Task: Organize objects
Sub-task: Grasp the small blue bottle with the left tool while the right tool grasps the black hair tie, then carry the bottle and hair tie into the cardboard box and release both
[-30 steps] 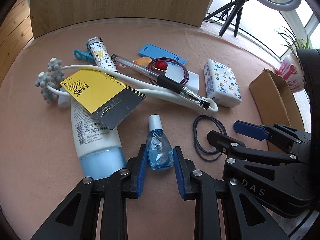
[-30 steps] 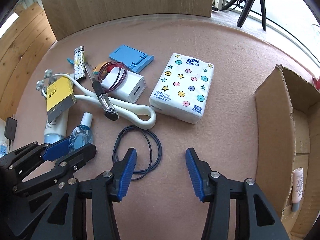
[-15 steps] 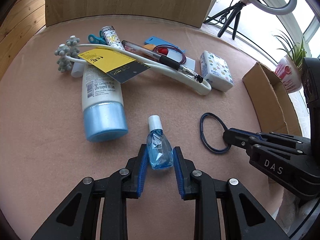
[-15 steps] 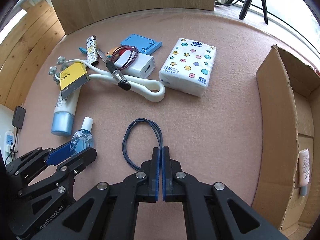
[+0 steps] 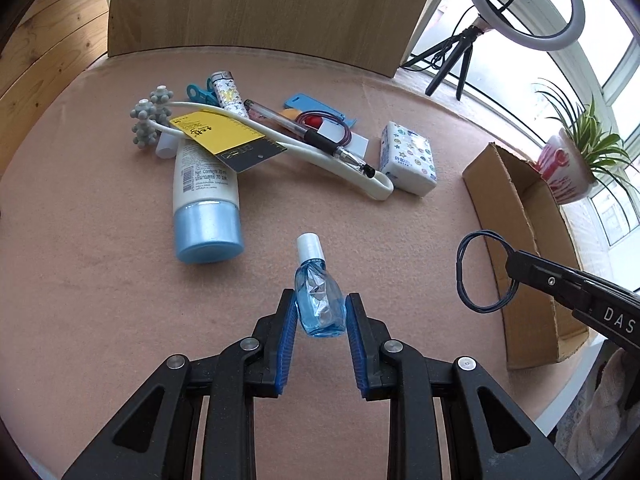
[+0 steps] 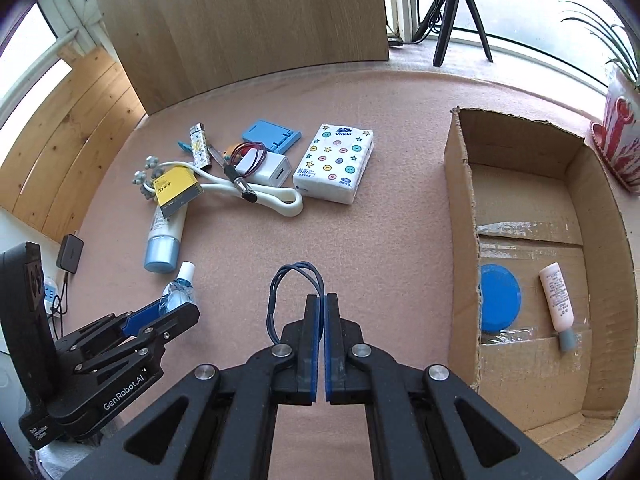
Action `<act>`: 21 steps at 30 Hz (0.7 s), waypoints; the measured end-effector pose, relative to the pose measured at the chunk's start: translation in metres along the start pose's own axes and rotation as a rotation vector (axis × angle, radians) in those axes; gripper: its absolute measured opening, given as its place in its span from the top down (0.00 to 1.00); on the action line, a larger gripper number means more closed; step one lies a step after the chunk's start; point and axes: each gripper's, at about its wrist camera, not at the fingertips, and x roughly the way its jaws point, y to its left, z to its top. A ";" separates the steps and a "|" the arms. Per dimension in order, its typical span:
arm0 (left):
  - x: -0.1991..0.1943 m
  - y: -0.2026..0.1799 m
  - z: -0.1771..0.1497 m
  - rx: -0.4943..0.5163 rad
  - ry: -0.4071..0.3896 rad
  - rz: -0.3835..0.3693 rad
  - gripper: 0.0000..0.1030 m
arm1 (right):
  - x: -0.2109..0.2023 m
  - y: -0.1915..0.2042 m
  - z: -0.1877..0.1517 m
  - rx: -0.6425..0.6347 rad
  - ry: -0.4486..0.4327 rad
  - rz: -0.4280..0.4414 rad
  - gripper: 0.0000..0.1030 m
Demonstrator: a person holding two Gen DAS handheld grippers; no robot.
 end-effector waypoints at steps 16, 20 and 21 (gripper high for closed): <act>-0.009 -0.140 0.029 0.185 -0.034 -0.122 0.75 | -0.076 -0.108 -0.016 0.129 -0.115 -0.086 0.98; -0.002 -0.188 0.034 0.249 -0.032 -0.162 0.75 | -0.085 -0.140 -0.020 0.173 -0.125 -0.114 0.98; -0.001 -0.198 0.035 0.257 -0.032 -0.175 0.75 | -0.088 -0.148 -0.021 0.179 -0.130 -0.121 0.98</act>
